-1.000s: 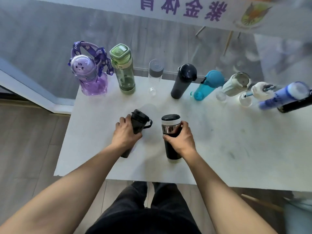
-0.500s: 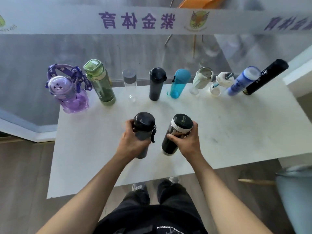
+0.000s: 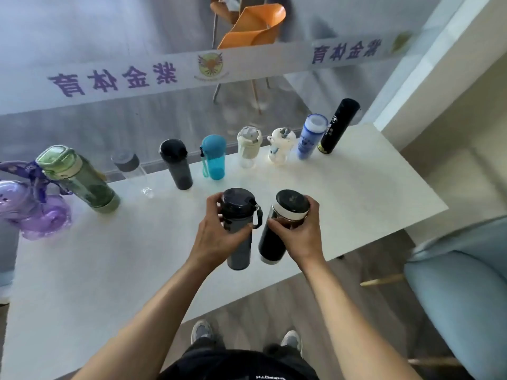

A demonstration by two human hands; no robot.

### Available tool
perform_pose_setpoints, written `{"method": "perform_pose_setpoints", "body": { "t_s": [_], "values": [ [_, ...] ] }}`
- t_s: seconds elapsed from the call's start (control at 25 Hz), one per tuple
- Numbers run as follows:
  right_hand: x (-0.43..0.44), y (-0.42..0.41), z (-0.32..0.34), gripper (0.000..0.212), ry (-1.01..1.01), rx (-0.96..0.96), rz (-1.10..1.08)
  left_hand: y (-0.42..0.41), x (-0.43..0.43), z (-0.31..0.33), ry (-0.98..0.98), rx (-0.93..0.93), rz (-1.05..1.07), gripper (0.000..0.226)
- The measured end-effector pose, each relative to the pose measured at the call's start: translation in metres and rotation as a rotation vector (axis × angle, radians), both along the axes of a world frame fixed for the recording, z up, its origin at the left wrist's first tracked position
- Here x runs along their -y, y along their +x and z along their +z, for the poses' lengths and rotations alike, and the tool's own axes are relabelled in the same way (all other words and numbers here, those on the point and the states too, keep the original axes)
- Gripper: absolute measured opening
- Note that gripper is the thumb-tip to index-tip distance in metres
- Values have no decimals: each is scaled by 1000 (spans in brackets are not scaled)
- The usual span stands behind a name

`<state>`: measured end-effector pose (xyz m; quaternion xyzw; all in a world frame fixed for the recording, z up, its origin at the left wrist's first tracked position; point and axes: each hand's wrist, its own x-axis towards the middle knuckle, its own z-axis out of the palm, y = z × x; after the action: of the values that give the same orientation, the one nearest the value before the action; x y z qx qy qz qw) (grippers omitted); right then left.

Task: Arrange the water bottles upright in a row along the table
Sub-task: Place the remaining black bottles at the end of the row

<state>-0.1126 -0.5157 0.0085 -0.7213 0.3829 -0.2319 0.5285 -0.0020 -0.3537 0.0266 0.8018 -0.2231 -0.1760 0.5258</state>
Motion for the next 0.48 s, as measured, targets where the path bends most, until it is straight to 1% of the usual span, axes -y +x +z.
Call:
{"method": "perform_pose_setpoints", "body": {
  "t_s": [0.2, 0.4, 0.48],
  "values": [
    [93, -59, 11, 79, -123, -12, -42, -50, 78, 2, 16, 38, 25, 72],
    [181, -105, 7, 86, -224, -111, 3, -92, 159, -7, 44, 80, 37, 71],
    [209, -117, 5, 87, -238, -139, -17, -101, 187, -11, 56, 81, 47, 72]
  ]
}}
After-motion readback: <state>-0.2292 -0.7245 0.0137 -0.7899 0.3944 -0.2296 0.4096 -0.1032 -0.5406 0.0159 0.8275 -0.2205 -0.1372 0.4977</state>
